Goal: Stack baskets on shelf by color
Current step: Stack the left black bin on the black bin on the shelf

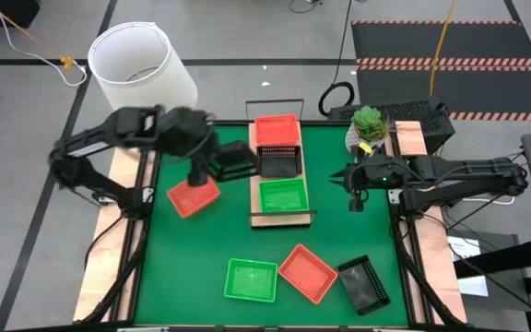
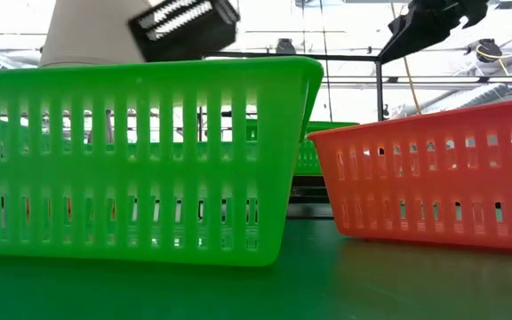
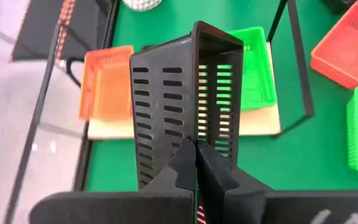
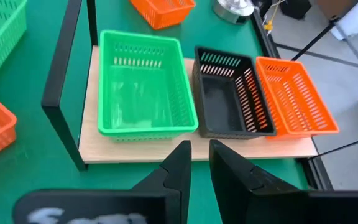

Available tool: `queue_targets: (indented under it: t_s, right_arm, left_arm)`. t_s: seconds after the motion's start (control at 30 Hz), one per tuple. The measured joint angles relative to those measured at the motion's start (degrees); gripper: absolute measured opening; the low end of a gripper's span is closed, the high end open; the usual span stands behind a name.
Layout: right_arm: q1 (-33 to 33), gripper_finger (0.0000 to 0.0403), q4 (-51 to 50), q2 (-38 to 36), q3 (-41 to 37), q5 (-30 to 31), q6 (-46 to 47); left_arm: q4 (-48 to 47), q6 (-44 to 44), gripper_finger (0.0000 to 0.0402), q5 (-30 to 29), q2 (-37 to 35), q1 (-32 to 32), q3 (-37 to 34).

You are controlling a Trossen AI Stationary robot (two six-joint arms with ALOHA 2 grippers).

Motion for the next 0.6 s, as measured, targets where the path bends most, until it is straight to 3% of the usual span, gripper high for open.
queue_targets:
  t_s: [0.27,0.47,0.6]
  right_arm:
    - [0.0,0.0054,-2.2,-3.8,0.0,-0.1,3.0]
    - [0.0,0.0054,-4.0,-4.4,0.0,-0.2,3.5]
    - [0.0,0.0054,-4.7,-4.3,0.0,-0.2,3.4]
  left_arm:
    - [0.0,16.6,0.0001,10.6,15.1,10.0,16.2]
    - [-0.9,18.9,0.0001,17.4,26.5,14.9,28.3]
    - [-2.4,18.4,0.0001,22.9,32.2,17.8,32.1]
